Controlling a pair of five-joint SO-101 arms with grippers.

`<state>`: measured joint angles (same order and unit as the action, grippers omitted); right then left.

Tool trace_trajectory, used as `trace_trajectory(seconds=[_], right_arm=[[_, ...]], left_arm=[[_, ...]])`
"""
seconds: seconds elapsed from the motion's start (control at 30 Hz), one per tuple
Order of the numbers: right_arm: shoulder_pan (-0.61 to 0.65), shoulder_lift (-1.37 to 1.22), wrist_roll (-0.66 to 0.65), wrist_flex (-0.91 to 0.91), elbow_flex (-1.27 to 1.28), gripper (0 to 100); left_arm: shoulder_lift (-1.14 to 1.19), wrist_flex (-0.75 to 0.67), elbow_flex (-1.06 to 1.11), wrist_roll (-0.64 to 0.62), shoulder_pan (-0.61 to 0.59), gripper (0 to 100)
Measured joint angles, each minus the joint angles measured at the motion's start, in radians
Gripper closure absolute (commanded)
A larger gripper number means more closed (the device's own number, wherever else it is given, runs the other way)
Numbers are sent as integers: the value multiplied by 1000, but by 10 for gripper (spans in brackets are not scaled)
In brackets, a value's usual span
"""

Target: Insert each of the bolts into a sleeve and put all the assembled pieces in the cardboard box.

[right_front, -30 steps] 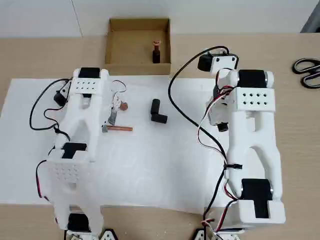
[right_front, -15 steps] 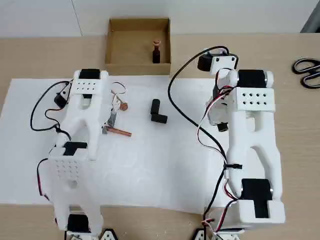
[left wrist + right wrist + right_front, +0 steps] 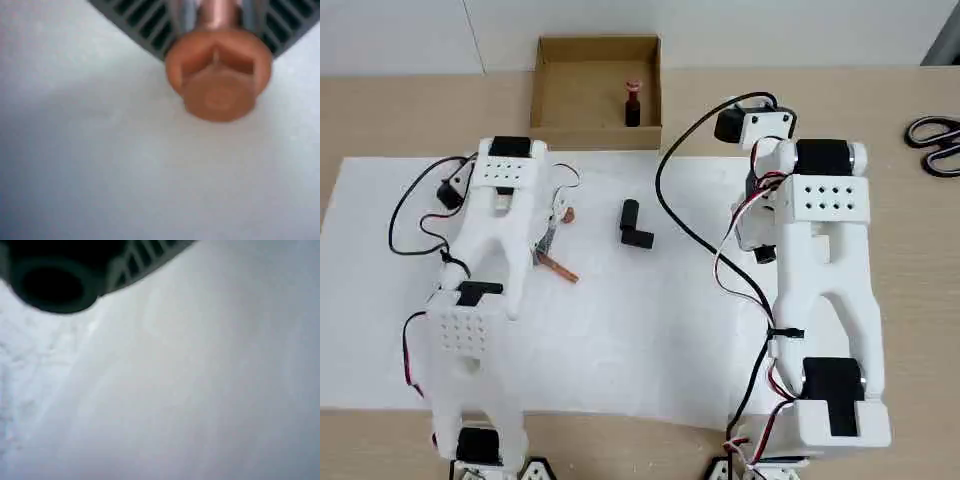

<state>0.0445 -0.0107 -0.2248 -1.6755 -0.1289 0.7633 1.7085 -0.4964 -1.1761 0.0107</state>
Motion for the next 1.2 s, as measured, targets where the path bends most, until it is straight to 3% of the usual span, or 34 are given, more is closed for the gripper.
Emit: trace_trajectory(seconds=[0.23, 0.53, 0.8, 0.93, 1.07, 1.2], right_arm=[[0, 0, 0, 0, 0, 995], [0, 0, 0, 0, 0, 995], [3, 98, 0, 0, 0, 995], [72, 256, 0, 0, 0, 995], [146, 414, 0, -2, 0, 995], [164, 519, 0, -2, 8, 995]], left_arm=[[-68, 17, -26, 140, 23, 995], [-493, 26, 5, 516, 35, 995], [-913, 31, 273, 578, 37, 995], [-1105, 32, 408, 664, 37, 995], [-1243, 14, 528, 743, 37, 995], [-1309, -32, 654, 744, 37, 995]])
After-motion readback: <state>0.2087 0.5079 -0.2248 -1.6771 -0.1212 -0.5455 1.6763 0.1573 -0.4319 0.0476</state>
